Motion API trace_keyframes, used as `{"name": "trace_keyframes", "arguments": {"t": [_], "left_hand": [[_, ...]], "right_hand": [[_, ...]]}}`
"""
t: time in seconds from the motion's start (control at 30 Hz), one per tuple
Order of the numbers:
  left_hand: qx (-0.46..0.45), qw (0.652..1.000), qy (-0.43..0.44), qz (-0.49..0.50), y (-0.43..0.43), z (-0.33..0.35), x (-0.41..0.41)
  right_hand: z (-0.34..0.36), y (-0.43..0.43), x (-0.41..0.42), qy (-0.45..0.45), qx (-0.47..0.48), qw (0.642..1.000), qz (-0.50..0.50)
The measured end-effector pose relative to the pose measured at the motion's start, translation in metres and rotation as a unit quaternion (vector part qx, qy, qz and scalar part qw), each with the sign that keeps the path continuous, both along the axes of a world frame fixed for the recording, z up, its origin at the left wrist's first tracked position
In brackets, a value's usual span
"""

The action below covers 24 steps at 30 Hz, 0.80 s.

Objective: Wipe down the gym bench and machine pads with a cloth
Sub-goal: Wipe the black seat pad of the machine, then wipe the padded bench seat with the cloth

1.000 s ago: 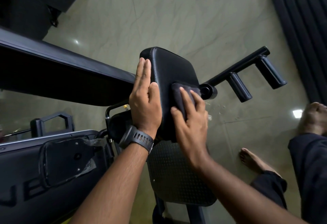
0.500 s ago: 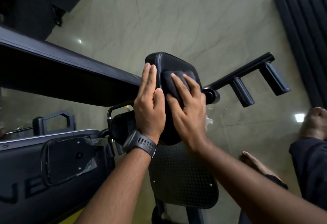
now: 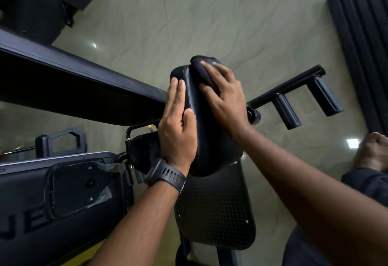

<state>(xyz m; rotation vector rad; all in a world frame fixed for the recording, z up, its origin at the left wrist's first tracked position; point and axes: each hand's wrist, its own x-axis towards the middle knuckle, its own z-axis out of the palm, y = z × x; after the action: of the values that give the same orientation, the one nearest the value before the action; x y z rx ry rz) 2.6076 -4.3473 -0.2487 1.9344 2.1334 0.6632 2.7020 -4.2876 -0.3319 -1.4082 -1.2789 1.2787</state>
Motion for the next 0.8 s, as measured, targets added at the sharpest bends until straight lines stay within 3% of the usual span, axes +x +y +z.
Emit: {"name": "trace_keyframes", "arguments": {"t": [0.13, 0.23, 0.33, 0.53, 0.67, 0.73, 0.8], "left_hand": [[0.017, 0.999, 0.004, 0.029, 0.006, -0.003, 0.001], [0.034, 0.998, 0.006, 0.055, 0.011, -0.005, 0.003], [0.045, 0.997, 0.013, 0.062, 0.014, -0.006, 0.003], [0.013, 0.999, 0.046, 0.024, 0.019, 0.000, 0.000], [-0.040, 0.989, 0.131, 0.046, 0.020, 0.021, 0.010], [-0.024, 0.993, 0.080, 0.078, 0.026, 0.037, 0.024], [-0.038, 0.994, -0.051, 0.091, 0.033, 0.059, 0.041]], "right_hand": [[-0.057, 0.029, 0.009, -0.029, -0.130, 0.990, 0.053], [-0.078, 0.002, 0.015, -0.025, -0.218, 0.975, 0.018], [-0.068, -0.043, 0.015, -0.019, -0.247, 0.968, -0.041], [-0.012, -0.092, 0.026, 0.066, -0.217, 0.973, -0.050], [0.043, -0.068, 0.040, 0.105, -0.112, 0.986, -0.064], [0.071, -0.047, 0.051, 0.097, -0.062, 0.991, -0.073], [0.102, -0.027, 0.065, 0.099, -0.022, 0.992, -0.069]]}}
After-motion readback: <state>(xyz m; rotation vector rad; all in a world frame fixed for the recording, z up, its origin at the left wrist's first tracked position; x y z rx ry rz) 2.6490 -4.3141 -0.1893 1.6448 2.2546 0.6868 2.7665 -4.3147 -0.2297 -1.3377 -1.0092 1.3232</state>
